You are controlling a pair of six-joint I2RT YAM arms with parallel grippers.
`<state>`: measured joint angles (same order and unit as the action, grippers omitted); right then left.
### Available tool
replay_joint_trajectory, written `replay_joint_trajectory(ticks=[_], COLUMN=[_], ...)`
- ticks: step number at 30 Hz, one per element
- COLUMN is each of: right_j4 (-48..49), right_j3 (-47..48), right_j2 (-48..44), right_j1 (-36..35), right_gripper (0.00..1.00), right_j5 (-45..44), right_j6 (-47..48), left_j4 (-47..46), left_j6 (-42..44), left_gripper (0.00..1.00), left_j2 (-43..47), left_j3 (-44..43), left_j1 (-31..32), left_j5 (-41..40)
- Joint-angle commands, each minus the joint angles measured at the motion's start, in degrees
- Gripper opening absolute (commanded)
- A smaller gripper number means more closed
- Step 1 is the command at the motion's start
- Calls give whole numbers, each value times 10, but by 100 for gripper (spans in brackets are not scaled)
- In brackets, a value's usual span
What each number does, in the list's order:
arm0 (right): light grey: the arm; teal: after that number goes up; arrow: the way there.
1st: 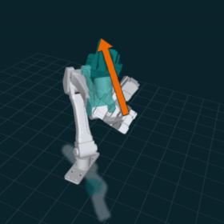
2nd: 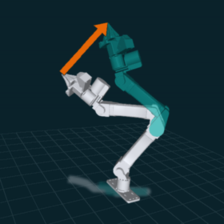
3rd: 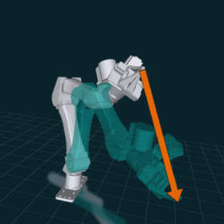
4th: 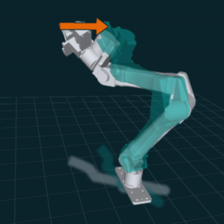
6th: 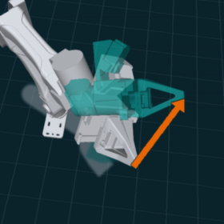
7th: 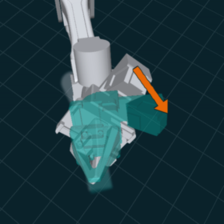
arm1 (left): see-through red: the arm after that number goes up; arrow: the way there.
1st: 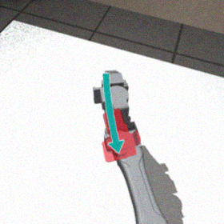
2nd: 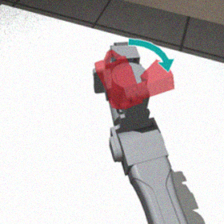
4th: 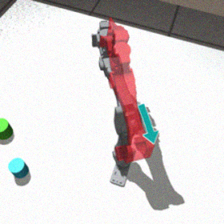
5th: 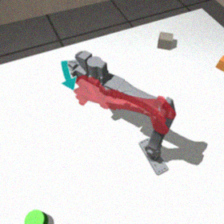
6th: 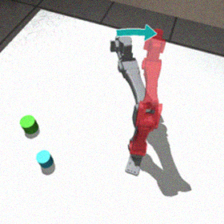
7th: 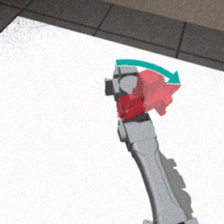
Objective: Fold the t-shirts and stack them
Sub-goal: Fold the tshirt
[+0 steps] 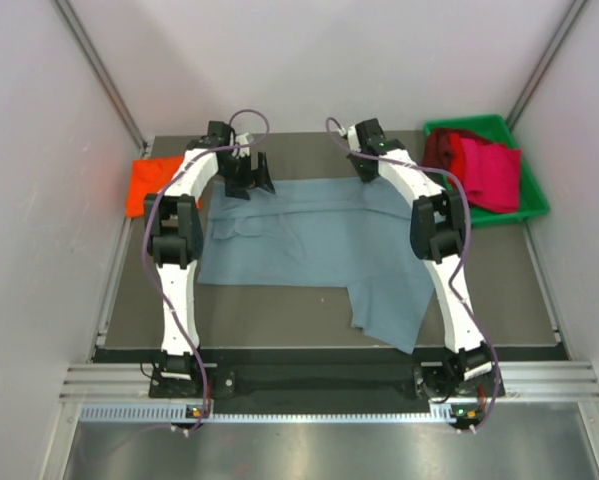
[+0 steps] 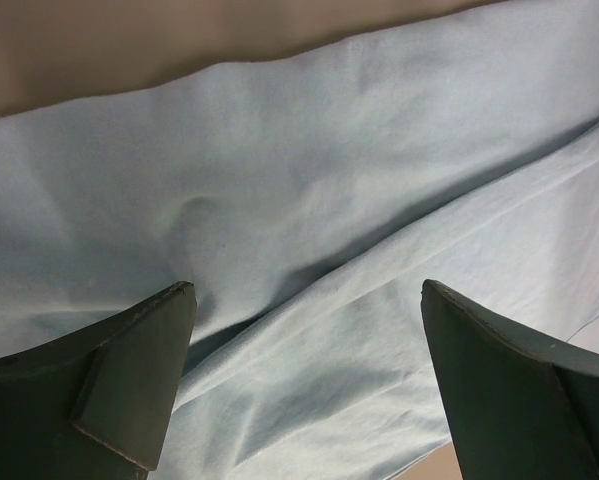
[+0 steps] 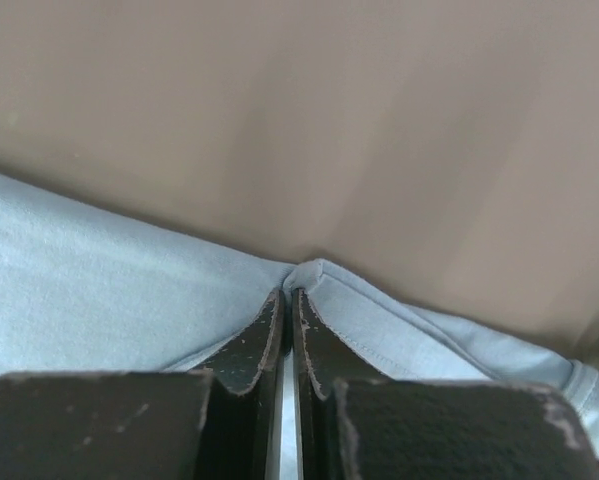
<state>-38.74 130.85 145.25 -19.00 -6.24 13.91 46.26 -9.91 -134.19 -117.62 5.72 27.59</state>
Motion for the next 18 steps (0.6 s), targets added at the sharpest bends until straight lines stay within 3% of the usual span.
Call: replay_joint_trajectory(ticks=[1, 11, 18], right_j4=[7, -12, -28], right_j3=[-11, -89, -146], right_j2=[-60, -172, -187], right_j1=[-2, -16, -39], right_gripper=[1, 0, 1], right_j5=[-36, -21, 9], right_j6=[-1, -19, -26], left_j4=[4, 4, 2], left_j6=[8, 2, 2], left_gripper=[99, 99, 99], left_j2=[15, 5, -3], left_j3=[-3, -7, 21], left_j1=[-2, -3, -3], left_j5=[3, 16, 13])
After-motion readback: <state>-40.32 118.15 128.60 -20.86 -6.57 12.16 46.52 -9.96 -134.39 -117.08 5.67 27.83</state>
